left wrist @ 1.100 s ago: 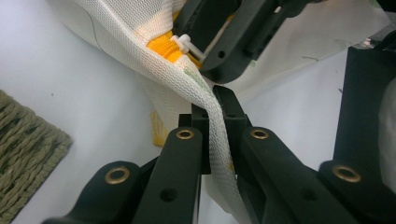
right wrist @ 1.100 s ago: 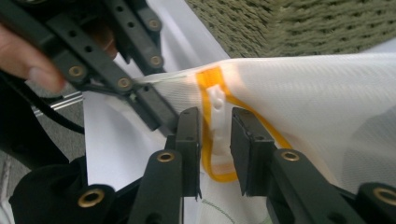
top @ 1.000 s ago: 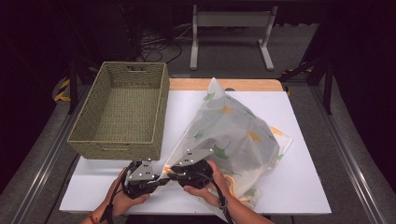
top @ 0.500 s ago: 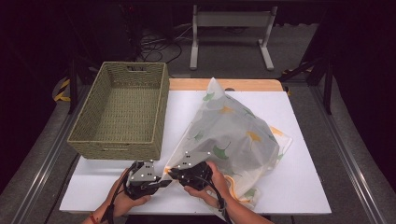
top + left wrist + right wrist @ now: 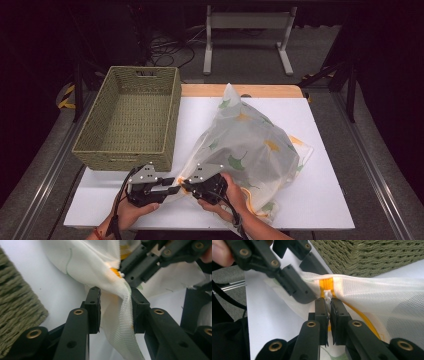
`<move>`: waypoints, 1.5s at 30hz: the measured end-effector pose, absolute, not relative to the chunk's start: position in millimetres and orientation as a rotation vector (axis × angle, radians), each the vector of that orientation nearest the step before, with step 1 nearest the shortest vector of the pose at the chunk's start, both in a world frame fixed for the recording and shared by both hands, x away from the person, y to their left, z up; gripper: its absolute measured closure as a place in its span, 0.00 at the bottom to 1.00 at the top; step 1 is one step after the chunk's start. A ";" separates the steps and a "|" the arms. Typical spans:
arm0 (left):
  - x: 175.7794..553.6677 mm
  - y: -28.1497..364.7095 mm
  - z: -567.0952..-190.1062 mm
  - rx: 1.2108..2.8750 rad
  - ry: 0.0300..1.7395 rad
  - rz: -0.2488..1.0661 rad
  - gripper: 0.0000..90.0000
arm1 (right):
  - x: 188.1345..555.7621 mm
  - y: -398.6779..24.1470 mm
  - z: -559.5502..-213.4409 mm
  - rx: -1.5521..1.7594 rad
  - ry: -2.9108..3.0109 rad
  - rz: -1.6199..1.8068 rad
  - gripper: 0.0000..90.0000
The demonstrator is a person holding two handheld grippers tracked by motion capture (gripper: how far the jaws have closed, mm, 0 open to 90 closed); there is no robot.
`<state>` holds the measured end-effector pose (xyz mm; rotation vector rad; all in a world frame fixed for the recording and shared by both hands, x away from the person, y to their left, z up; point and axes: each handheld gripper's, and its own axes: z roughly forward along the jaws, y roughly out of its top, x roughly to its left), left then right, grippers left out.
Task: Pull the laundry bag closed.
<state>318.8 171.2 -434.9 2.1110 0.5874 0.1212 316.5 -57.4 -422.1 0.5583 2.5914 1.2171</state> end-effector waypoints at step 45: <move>312.5 215.6 -414.1 1.915 0.712 0.323 0.98 | 331.1 -70.9 -416.7 0.525 2.744 0.882 1.00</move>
